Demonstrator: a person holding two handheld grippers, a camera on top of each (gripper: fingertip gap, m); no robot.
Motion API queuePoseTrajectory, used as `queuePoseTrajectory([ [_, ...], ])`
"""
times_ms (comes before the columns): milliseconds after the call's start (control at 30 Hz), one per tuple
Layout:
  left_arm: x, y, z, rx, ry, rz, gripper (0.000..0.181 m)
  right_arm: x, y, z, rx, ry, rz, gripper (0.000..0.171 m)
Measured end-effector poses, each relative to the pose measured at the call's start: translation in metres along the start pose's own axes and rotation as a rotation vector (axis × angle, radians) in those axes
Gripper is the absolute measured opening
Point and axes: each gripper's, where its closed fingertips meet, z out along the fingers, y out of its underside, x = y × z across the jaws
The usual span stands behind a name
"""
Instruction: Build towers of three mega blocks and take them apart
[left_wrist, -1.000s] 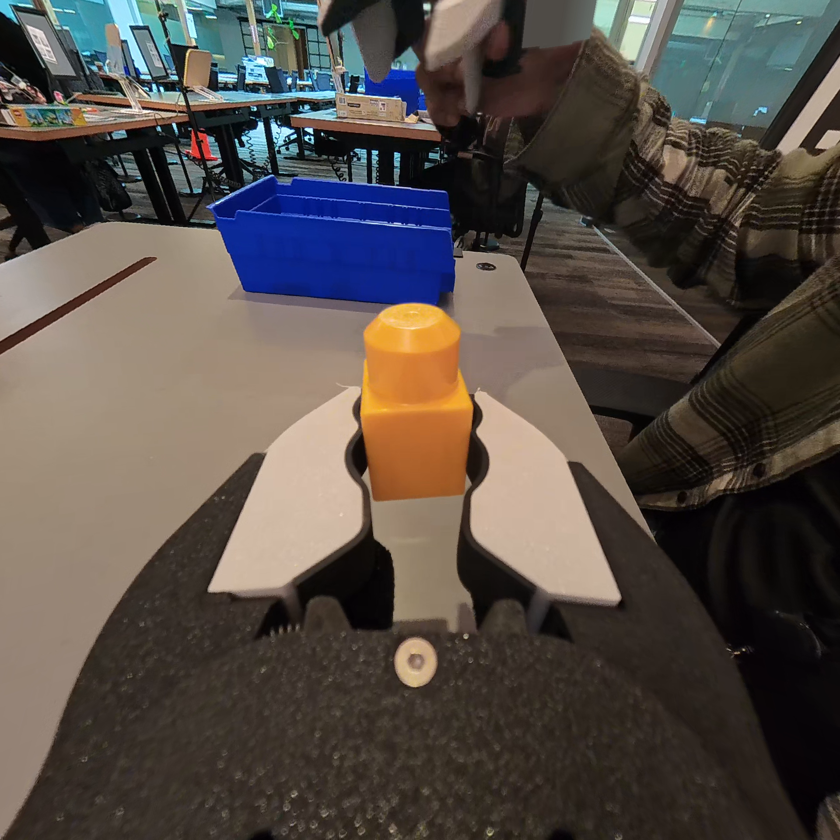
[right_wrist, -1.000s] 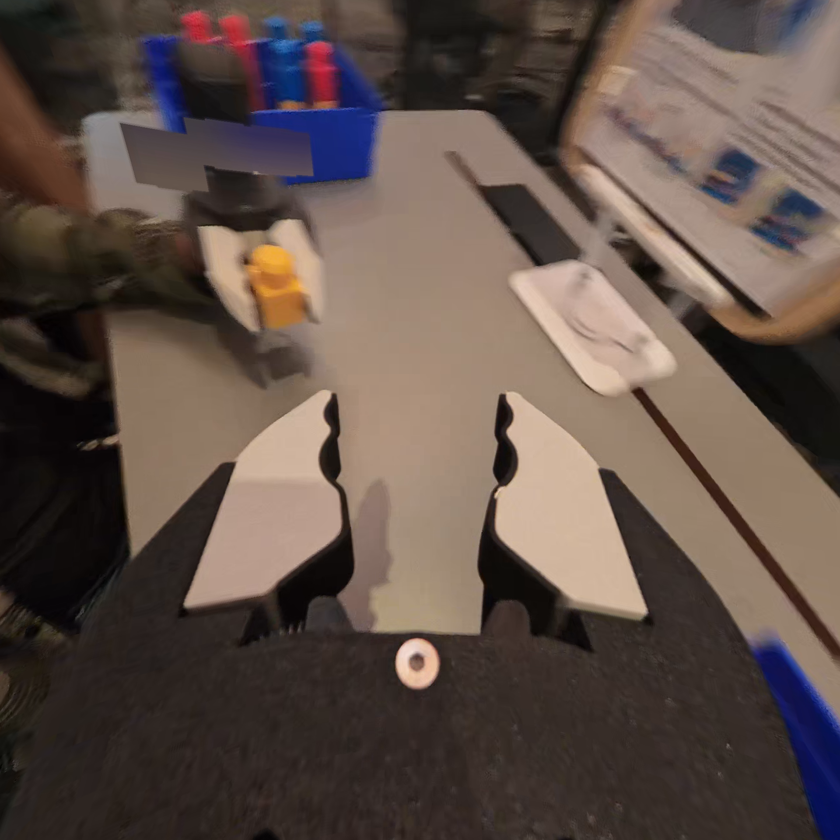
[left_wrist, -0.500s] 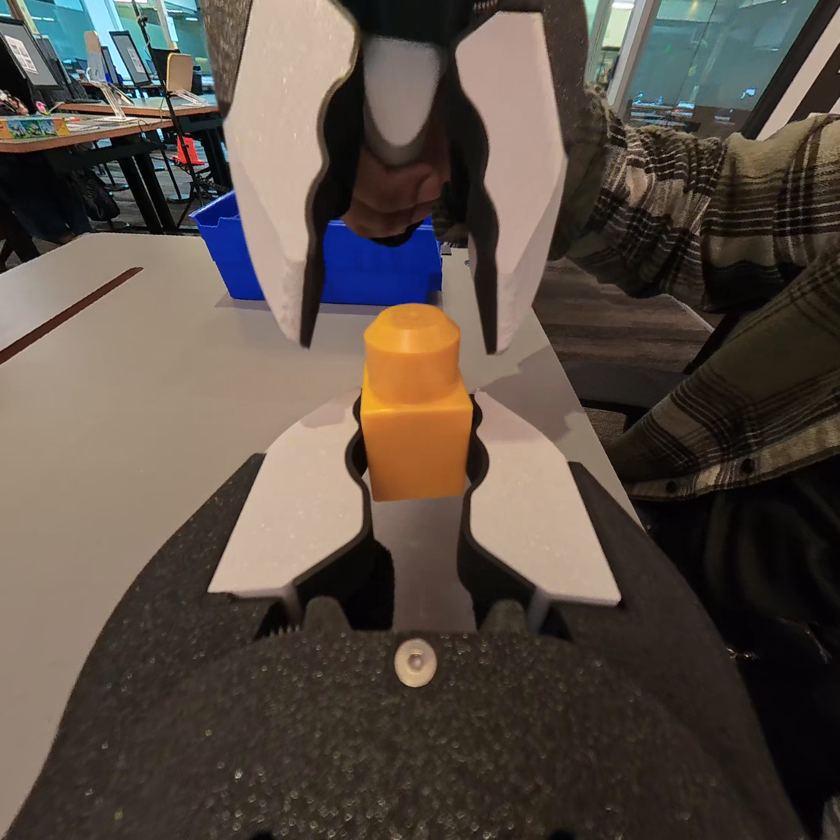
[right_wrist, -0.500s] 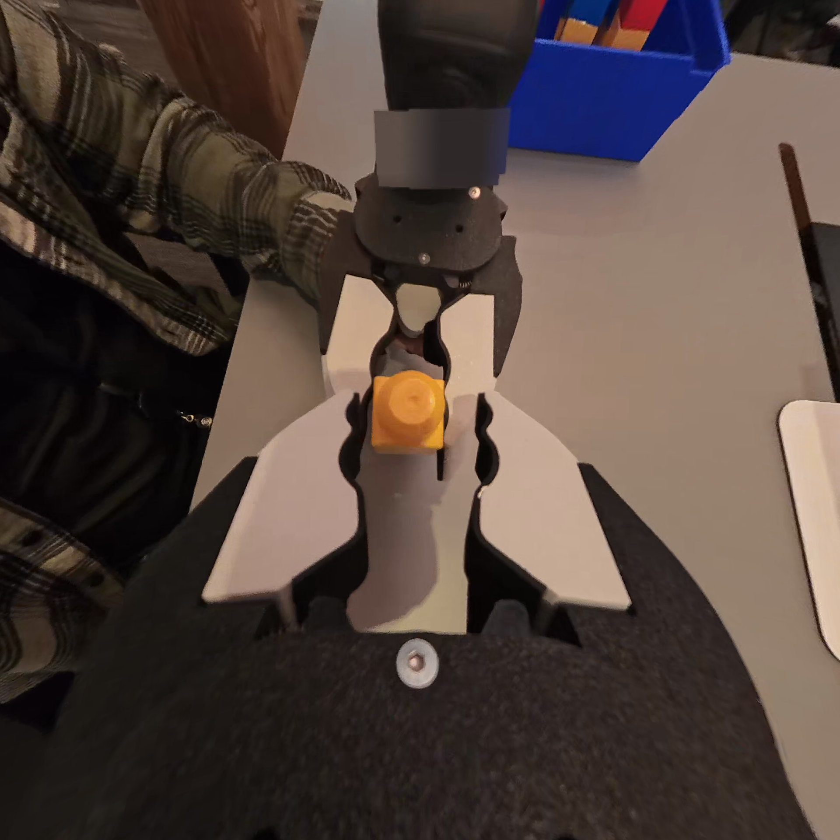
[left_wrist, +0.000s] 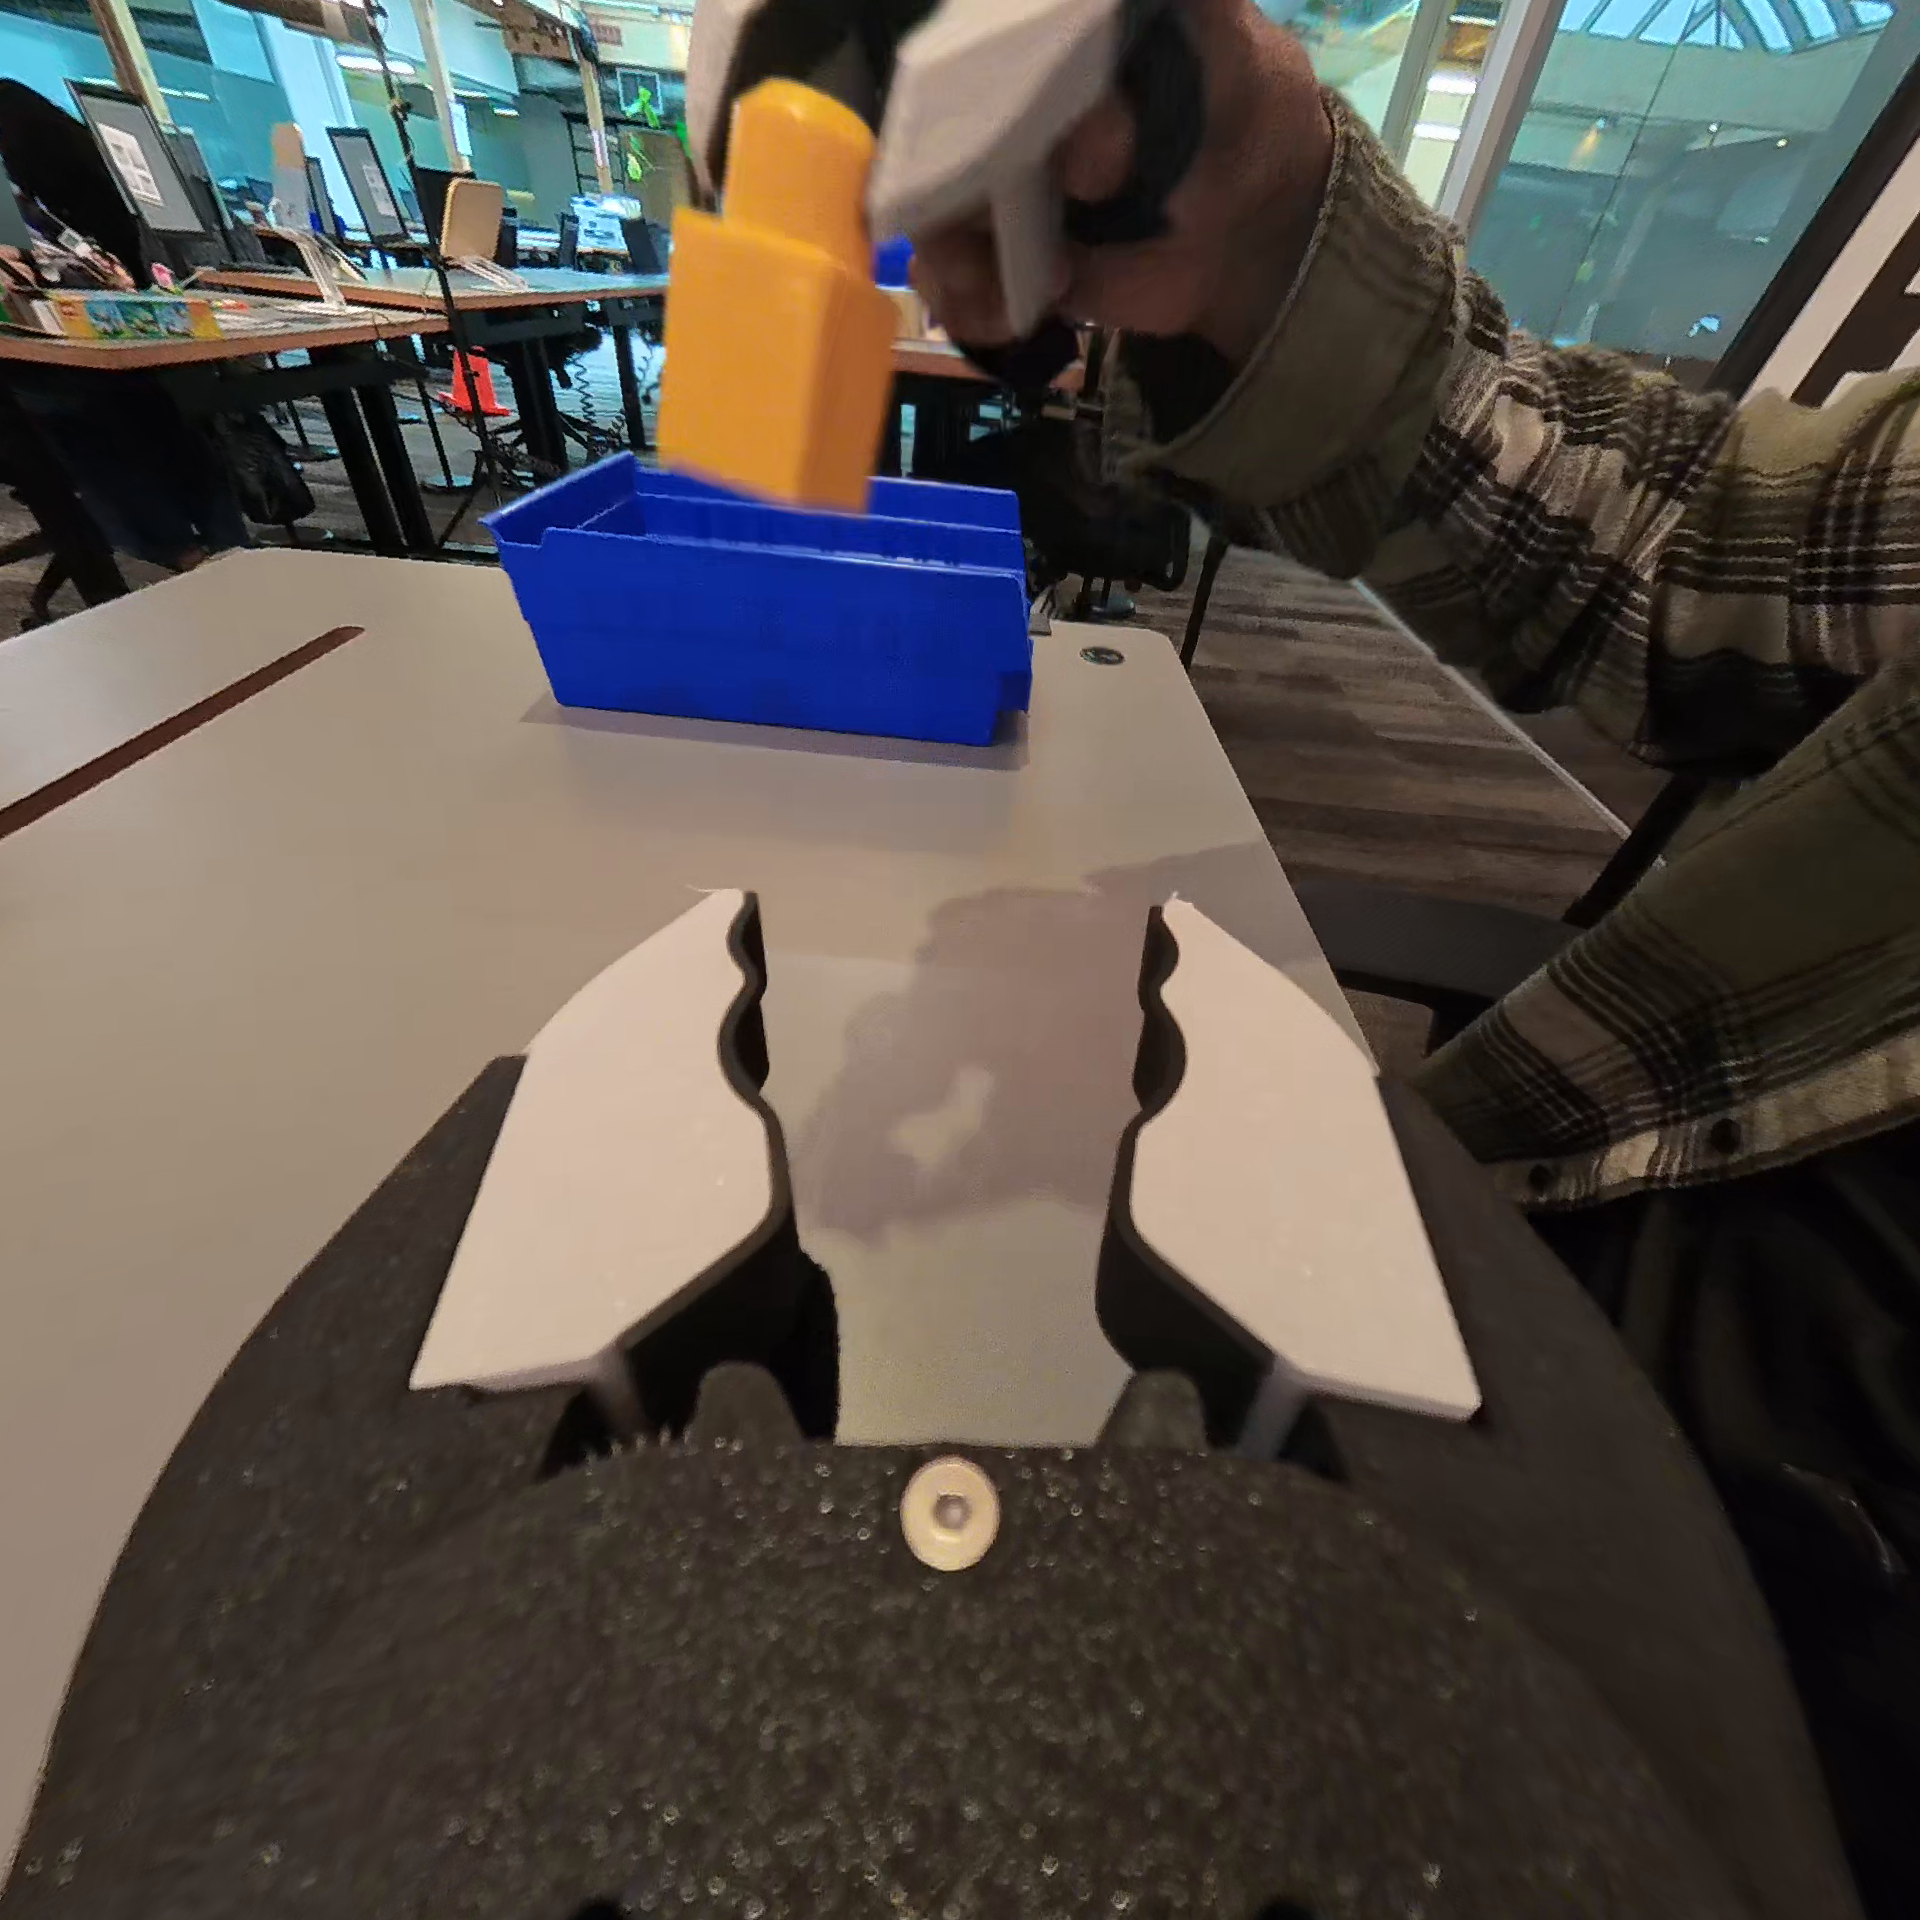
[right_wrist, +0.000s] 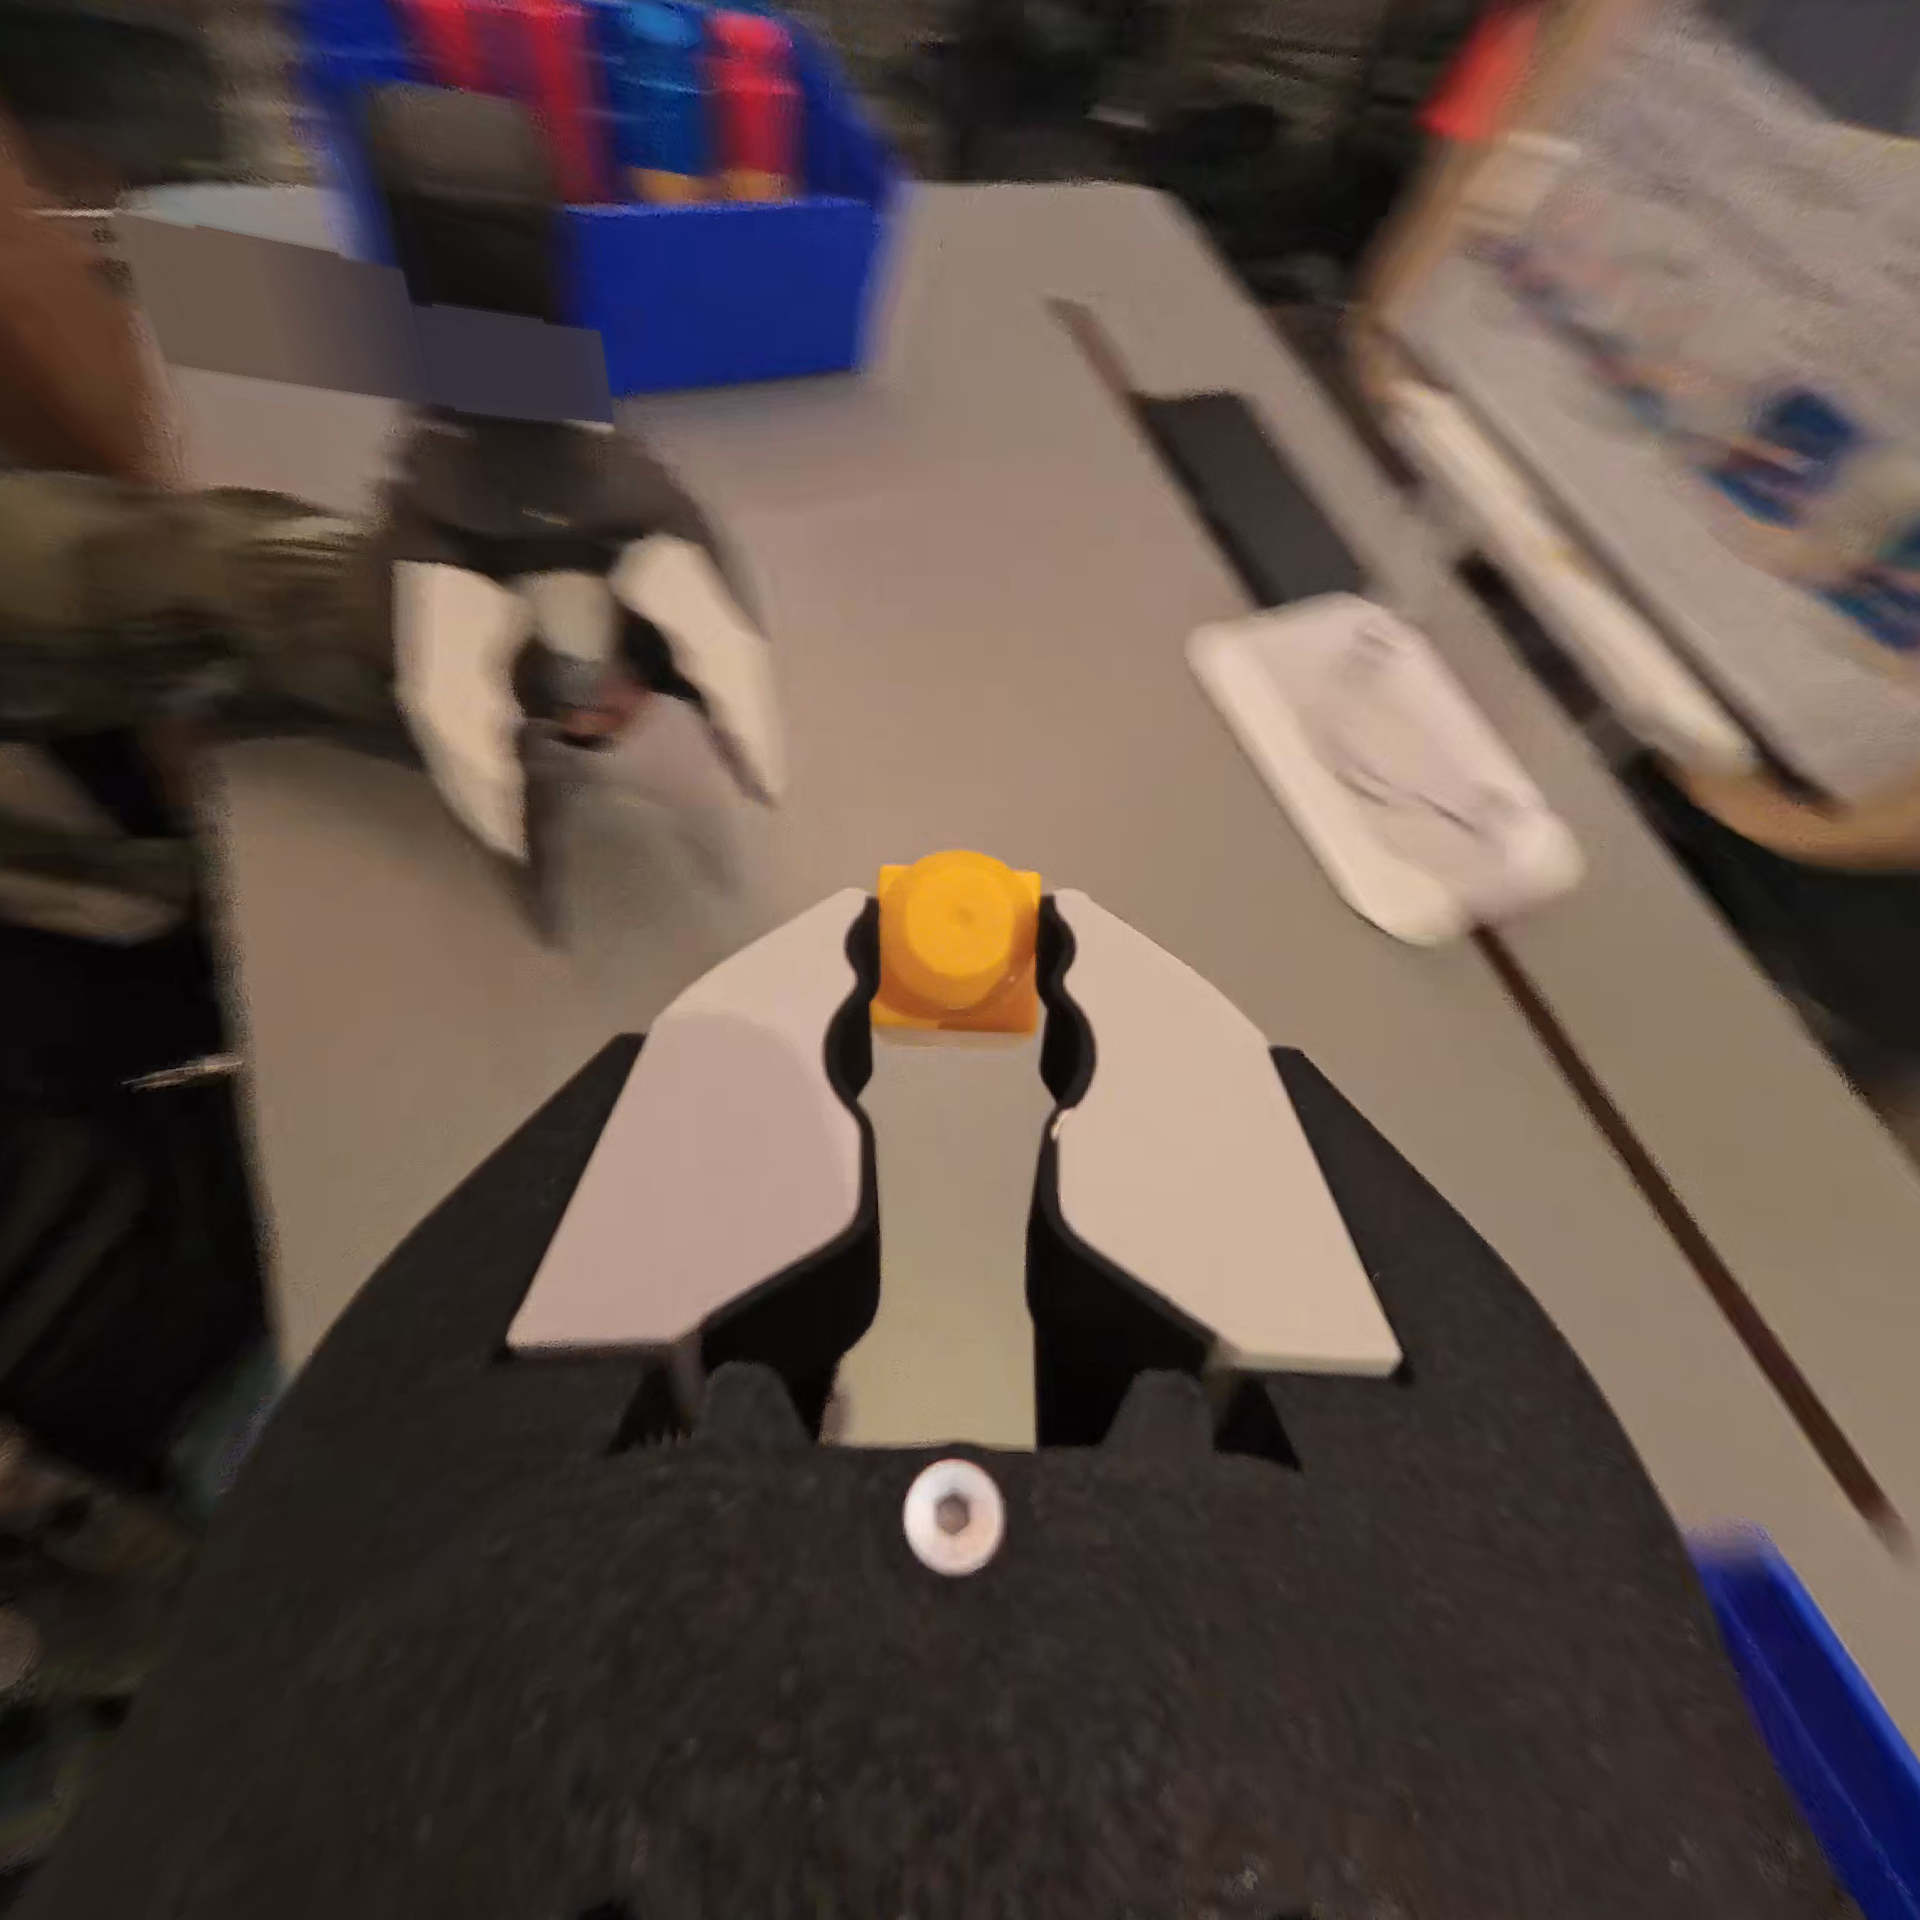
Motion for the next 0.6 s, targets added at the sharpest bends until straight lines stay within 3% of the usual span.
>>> queuePoseTrajectory([
  [133, 0.000, -0.002, 0.000, 0.017, 0.010, -0.021, 0.070, 0.109, 0.087, -0.116, -0.107, 0.499, 0.259, 0.028],
  [233, 0.001, 0.002, 0.004, 0.002, 0.014, -0.019, 0.068, 0.148, 0.162, -0.167, -0.155, 0.646, 0.495, 0.028],
  [400, -0.002, 0.011, 0.006, -0.035, 0.003, -0.001, 0.063, 0.152, 0.250, -0.165, -0.228, 0.611, 0.729, 0.028],
  [600, -0.005, 0.009, 0.005, -0.012, 0.008, -0.031, 0.061, 0.115, 0.278, -0.136, -0.278, 0.521, 0.729, 0.028],
])
